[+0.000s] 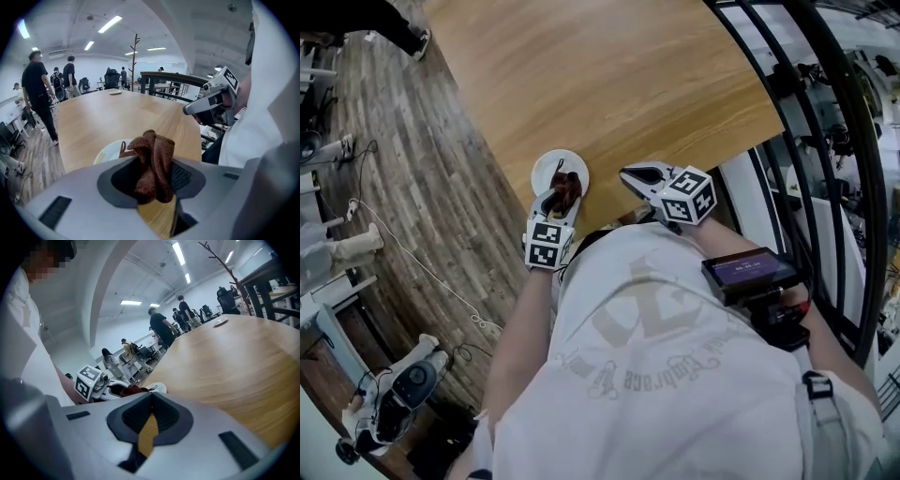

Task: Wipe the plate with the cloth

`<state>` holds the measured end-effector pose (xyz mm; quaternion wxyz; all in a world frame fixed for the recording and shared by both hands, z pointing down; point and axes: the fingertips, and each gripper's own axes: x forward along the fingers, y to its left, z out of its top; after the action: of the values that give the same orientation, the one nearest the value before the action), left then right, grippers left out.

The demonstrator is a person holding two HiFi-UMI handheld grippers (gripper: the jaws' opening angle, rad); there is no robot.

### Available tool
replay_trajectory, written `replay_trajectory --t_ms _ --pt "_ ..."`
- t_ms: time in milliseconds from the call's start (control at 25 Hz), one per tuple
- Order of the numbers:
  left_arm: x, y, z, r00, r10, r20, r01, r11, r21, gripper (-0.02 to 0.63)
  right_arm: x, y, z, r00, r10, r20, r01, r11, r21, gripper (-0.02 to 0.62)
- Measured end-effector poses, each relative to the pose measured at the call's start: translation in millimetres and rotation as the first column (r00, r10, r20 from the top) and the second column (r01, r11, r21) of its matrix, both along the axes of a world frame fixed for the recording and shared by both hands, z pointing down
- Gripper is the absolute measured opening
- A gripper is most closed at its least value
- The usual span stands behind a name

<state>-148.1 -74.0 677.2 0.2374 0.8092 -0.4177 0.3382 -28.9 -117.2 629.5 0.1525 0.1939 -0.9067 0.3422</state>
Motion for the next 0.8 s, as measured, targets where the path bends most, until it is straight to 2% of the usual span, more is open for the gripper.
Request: replay_trajectory --t_ms 200,400,640,800 --pt "-41 1 -1 0.991 -0.126 0.043 0.125 0.992 0.023 0.169 -12 -2 0 0.999 -0.04 0.006 0.04 0.999 0.001 0.014" --pt "-75 -11 -7 0.975 -0.201 0.097 0.195 0.978 0.072 0.169 -19 -1 -1 0.997 -0.077 0.005 0.077 0.997 0.002 0.014" --pt "-87 -31 -28 0.965 -0.253 0.075 0.242 0.961 0.133 0.169 -29 -9 -13 0.997 -0.074 0.035 0.074 0.997 0.011 0.014" --pt "-80 -28 -40 0.958 -0.288 0.006 0.284 0.948 0.143 0.169 -32 -12 -11 0.996 -0.087 0.032 0.086 0.996 0.01 0.014"
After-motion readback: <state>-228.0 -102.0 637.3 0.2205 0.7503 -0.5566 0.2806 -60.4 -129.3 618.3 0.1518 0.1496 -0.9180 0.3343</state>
